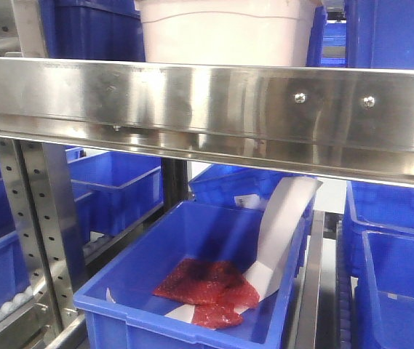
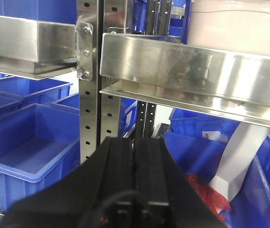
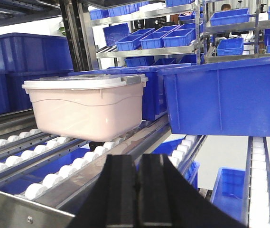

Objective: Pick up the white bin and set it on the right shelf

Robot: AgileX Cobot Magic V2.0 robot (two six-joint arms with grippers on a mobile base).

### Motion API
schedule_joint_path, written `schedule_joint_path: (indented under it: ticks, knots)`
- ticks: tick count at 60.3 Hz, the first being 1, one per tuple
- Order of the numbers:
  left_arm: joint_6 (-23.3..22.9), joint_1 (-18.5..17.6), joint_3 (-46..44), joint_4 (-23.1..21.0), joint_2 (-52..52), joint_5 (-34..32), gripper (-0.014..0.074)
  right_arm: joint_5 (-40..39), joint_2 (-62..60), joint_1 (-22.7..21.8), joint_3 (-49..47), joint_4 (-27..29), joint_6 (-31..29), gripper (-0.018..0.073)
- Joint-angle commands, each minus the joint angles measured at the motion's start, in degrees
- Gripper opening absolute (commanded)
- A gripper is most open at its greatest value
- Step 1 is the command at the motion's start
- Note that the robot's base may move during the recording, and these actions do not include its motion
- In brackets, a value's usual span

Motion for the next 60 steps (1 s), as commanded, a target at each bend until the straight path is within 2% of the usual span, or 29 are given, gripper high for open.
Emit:
schedule_joint_path:
  ticks: [1, 26, 30, 33, 38, 45, 47, 49, 53, 60]
  knots:
    - [-0.4, -0.2, -0.1, -0.2, -0.5, -4.5, -0.0118, -1.8, 0.4, -0.4, -1.6, 0.3, -0.5, 0.0037]
    - [-0.4, -0.2, -0.1, -0.2, -0.5, -4.5, -0.0118, -2.2, 0.4, -0.4, -1.6, 0.3, -0.5, 0.0037]
    - [-0.4, -0.2, -0.1, -0.2, -0.5, -4.5, -0.0118, -2.0, 0.4, -0.4, -1.6, -1.9, -0.2, 0.0037]
    - [-0.4, -0.2, -0.1, -0.2, -0.5, -4.5, -0.0118, -2.0, 0.4, -0.4, -1.6, -6.2, 2.0, 0.0037]
    - [-0.4, -0.2, -0.1, -0.2, -0.5, -4.5, -0.0118, -2.0, 0.4, -0.4, -1.6, -19.1, 13.3, 0.0037]
    - [-0.4, -0.2, -0.1, -0.2, -0.5, -4.5, -0.0118, -1.4, 0.4, -0.4, -1.6, -43.2, 36.8, 0.0037]
    - [-0.4, -0.2, -0.1, -0.2, -0.5, -4.5, -0.0118, -1.3, 0.4, -0.4, -1.6, -51.7, 45.8, 0.0037]
    - [-0.4, -0.2, -0.1, -0.2, -0.5, -4.5, -0.0118, -1.3, 0.4, -0.4, -1.4, -57.5, 50.9, 0.0037]
    - [-0.4, -0.2, -0.1, -0.2, -0.5, -4.5, -0.0118, -1.4, 0.4, -0.4, -0.7, -63.0, 56.2, 0.0037]
    - [-0.4, -0.2, -0.1, -0.2, -0.5, -4.5, -0.0118, -2.1, -0.7, -0.4, 2.1, -63.3, 56.4, 0.0037]
